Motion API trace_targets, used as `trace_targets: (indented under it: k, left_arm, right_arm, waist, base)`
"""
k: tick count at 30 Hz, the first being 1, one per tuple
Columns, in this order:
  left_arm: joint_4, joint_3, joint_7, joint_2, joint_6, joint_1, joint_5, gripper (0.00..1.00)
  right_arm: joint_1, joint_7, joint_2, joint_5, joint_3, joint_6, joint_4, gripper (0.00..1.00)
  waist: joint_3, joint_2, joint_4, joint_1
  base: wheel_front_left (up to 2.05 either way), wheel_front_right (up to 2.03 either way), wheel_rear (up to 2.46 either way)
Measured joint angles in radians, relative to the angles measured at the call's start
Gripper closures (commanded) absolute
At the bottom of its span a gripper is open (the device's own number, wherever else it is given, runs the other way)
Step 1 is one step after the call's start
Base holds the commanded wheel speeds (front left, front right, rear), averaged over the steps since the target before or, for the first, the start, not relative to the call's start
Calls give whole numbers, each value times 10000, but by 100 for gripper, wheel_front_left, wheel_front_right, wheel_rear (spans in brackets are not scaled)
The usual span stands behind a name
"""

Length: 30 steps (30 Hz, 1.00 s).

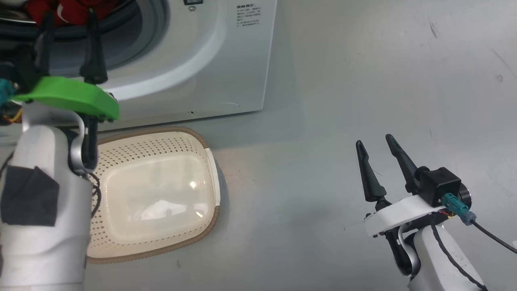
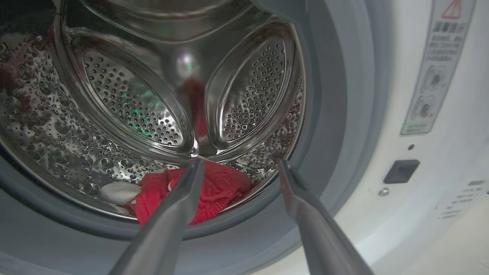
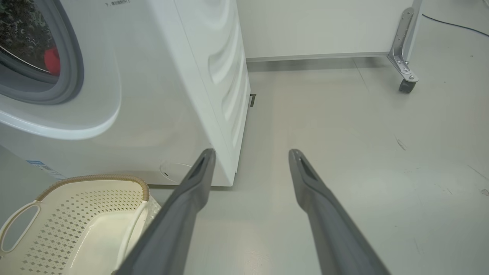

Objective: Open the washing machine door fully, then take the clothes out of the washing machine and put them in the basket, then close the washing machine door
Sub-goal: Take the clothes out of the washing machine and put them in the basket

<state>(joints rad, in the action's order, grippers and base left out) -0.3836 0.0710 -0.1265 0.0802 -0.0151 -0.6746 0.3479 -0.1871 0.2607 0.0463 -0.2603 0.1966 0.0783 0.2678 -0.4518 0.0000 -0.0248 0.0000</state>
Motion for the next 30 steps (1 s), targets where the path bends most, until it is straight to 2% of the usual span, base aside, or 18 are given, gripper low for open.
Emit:
trace_targets:
  k: [16,30]
  left_arm:
    - [-1561,-683,1168,911,612,-2561,-50,0]
    - [-2807,-1363,1206,1327,1051,-3923,-63,0]
  right_arm:
    - [-743,0,6,-324,242,17,-77,0]
    - [-954,0,2,-554,313,-19,-134,0]
  waist:
    - [-1539,0,-961,0]
    - [-2513,0,-1598,1]
  base:
    - [0,0,0]
    - [0,0,0]
